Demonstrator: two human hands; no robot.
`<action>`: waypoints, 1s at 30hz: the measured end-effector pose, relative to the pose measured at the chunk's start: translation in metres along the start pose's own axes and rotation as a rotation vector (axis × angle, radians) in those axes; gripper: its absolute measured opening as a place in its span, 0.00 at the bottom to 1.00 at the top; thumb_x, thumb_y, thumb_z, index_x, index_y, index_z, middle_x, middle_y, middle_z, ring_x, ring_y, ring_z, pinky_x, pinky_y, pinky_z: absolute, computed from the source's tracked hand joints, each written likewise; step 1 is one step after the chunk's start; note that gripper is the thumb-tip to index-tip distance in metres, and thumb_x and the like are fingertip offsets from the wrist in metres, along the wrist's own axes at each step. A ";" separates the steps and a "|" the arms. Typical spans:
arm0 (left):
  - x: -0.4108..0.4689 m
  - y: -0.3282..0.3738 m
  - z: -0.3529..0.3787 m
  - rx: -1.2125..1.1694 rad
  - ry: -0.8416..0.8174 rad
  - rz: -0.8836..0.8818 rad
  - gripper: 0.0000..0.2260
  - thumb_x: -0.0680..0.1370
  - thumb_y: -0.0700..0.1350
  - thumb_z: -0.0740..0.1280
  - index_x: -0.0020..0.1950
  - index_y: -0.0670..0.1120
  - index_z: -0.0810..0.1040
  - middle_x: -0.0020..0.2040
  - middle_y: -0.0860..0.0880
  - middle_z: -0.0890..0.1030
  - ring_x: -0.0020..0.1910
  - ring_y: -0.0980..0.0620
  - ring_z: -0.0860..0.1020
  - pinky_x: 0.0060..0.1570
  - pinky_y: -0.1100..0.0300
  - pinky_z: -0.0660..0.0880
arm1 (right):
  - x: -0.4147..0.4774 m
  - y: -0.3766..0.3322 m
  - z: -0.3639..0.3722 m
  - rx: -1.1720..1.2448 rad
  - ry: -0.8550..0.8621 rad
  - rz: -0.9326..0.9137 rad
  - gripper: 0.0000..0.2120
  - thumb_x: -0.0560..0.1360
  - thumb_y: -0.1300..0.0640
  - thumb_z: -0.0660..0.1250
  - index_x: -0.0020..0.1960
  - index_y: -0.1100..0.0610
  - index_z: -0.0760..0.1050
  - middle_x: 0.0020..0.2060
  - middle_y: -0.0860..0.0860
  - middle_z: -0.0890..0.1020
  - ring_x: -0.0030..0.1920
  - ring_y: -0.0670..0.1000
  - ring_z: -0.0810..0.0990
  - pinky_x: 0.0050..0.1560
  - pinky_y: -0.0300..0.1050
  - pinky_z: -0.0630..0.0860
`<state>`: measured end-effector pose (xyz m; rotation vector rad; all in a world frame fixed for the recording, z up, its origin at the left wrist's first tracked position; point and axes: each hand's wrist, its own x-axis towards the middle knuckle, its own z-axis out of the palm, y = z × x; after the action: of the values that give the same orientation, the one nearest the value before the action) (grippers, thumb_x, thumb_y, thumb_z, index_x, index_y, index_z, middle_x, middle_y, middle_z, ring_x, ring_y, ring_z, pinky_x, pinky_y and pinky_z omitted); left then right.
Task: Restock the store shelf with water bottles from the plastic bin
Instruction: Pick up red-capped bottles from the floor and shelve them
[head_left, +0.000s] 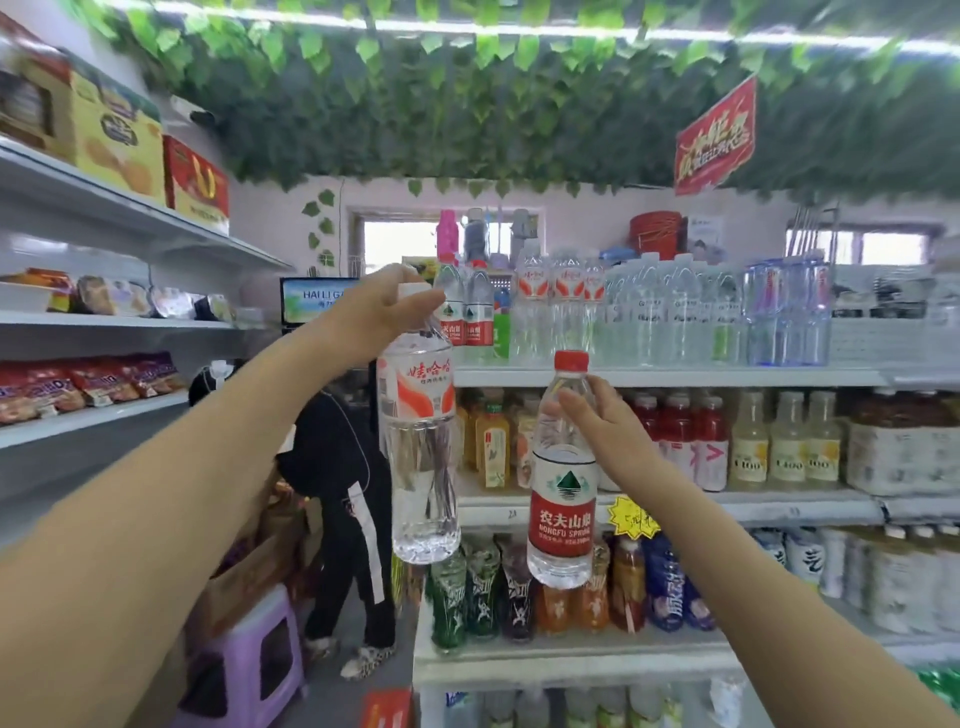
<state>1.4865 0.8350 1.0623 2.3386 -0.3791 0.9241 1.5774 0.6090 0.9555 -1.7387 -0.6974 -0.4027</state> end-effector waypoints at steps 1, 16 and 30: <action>0.004 -0.004 -0.004 0.006 0.002 0.013 0.12 0.78 0.54 0.59 0.52 0.46 0.70 0.41 0.54 0.74 0.39 0.59 0.73 0.37 0.63 0.68 | 0.004 -0.001 0.003 -0.002 0.010 0.004 0.35 0.71 0.33 0.60 0.71 0.51 0.62 0.68 0.51 0.72 0.67 0.53 0.71 0.66 0.59 0.68; 0.079 -0.052 -0.001 -0.038 0.065 0.145 0.10 0.79 0.53 0.58 0.40 0.51 0.71 0.39 0.54 0.75 0.38 0.56 0.72 0.40 0.61 0.68 | 0.128 0.001 0.041 -0.016 0.075 -0.137 0.29 0.77 0.39 0.56 0.72 0.53 0.60 0.62 0.51 0.77 0.61 0.50 0.75 0.65 0.56 0.69; 0.197 -0.124 0.018 -0.035 0.183 0.106 0.12 0.79 0.52 0.58 0.41 0.48 0.73 0.38 0.51 0.75 0.40 0.52 0.72 0.44 0.57 0.69 | 0.324 0.024 0.055 -0.049 0.105 -0.238 0.26 0.78 0.38 0.51 0.68 0.55 0.63 0.62 0.54 0.73 0.63 0.57 0.72 0.64 0.61 0.69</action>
<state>1.6942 0.9128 1.1368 2.1973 -0.4432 1.1628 1.8356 0.7373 1.1161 -1.6719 -0.8271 -0.6745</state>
